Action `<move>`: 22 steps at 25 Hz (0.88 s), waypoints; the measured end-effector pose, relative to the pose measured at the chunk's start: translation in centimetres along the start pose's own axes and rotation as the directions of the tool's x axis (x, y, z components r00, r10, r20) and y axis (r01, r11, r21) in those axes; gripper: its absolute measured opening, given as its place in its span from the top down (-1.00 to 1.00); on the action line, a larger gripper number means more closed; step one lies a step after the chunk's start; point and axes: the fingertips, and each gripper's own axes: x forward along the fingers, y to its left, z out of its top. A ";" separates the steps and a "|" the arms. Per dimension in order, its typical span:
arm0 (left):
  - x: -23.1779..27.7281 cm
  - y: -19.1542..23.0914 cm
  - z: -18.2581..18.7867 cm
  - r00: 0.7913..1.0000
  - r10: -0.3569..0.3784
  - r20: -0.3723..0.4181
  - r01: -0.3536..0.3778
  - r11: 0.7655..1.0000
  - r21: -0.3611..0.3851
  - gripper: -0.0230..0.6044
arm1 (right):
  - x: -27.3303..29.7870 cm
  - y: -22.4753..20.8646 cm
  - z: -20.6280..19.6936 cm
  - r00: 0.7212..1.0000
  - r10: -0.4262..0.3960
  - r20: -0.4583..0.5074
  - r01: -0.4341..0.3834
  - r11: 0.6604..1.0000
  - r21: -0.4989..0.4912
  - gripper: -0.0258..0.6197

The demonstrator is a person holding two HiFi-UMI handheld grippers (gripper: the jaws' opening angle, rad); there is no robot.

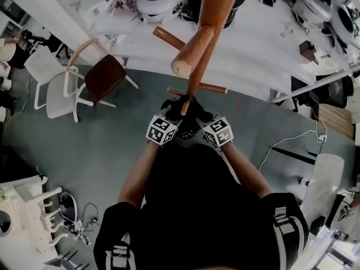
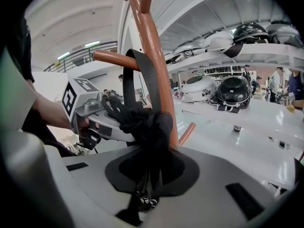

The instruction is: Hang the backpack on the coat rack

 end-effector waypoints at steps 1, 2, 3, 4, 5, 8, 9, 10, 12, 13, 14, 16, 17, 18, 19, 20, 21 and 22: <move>0.0 0.2 -0.2 1.000 -0.002 -0.005 0.002 1.000 0.001 0.64 | 0.2 0.0 -0.1 1.000 0.001 -0.003 -0.001 1.000 0.006 0.73; 0.0 0.3 -0.4 1.000 -0.004 -0.009 0.004 1.000 -0.001 0.64 | 0.4 0.1 -0.2 1.000 0.004 -0.006 -0.003 1.000 0.011 0.73; 0.0 0.4 -0.6 1.000 -0.007 -0.014 0.007 1.000 -0.006 0.64 | 0.5 0.3 -0.3 1.000 0.006 -0.012 -0.006 1.000 0.014 0.73; -0.1 0.3 -0.9 1.000 -0.009 -0.019 0.009 1.000 -0.013 0.64 | 0.4 0.4 -0.5 1.000 0.009 -0.022 -0.008 1.000 0.015 0.73; 0.0 0.3 -1.0 1.000 -0.010 -0.024 0.009 1.000 -0.016 0.64 | 0.3 0.5 -0.7 0.999 0.011 -0.031 -0.010 1.000 0.019 0.73; 0.3 0.3 -1.1 0.999 -0.008 -0.035 0.008 1.000 -0.012 0.63 | 0.3 0.2 -1.1 0.999 0.015 -0.042 -0.014 0.999 0.029 0.73; 0.4 0.4 -1.1 0.999 -0.007 -0.036 0.007 1.000 -0.011 0.63 | 0.4 0.1 -1.1 0.999 0.016 -0.043 -0.015 0.999 0.029 0.73; 0.5 0.5 -1.1 0.999 -0.007 -0.036 0.006 1.000 -0.013 0.63 | 0.5 0.0 -1.1 0.999 0.016 -0.044 -0.015 0.999 0.028 0.72; 0.7 0.9 -1.1 0.999 -0.005 -0.037 0.004 1.000 -0.018 0.63 | 0.8 -0.2 -1.1 0.999 0.018 -0.042 -0.017 1.000 0.016 0.72; 0.7 1.1 -1.1 0.999 -0.004 -0.037 0.003 1.000 -0.021 0.63 | 1.0 -0.3 -1.1 0.999 0.018 -0.041 -0.018 1.000 0.009 0.72; 0.7 1.2 -1.2 0.999 -0.004 -0.037 0.003 1.000 -0.026 0.61 | 1.1 -0.4 -1.1 0.999 0.017 -0.042 -0.017 1.000 0.003 0.71; 1.0 1.5 -1.2 0.999 -0.002 -0.034 0.001 0.999 -0.040 0.59 | 1.2 -0.6 -1.1 0.999 0.011 -0.050 -0.012 1.000 -0.012 0.69; 1.1 1.6 -1.3 0.999 0.001 -0.032 -0.002 0.999 -0.045 0.58 | 1.3 -0.7 -1.2 0.998 0.011 -0.054 -0.012 1.000 -0.022 0.69; 1.2 1.7 -1.3 1.000 0.005 -0.029 -0.007 0.999 -0.052 0.56 | 1.4 -0.8 -1.3 0.998 0.012 -0.058 -0.013 0.999 -0.031 0.67; 1.4 1.7 -1.3 1.000 0.010 -0.023 -0.012 0.998 -0.064 0.54 | 1.4 -1.0 -1.4 0.998 0.013 -0.063 -0.015 0.999 -0.038 0.66; 1.5 1.7 -1.4 1.000 0.015 -0.017 -0.016 0.997 -0.080 0.51 | 1.3 -1.2 -1.6 0.998 0.013 -0.067 -0.016 0.999 -0.041 0.64; 1.5 1.8 -1.5 1.000 0.022 -0.011 -0.023 0.995 -0.096 0.47 | 1.2 -1.3 -1.7 0.997 0.013 -0.071 -0.016 0.999 -0.042 0.62; 1.4 2.0 -1.6 0.999 0.037 -0.009 -0.038 0.993 -0.109 0.43 | 1.1 -1.3 -1.7 0.997 0.015 -0.074 -0.018 0.999 -0.040 0.59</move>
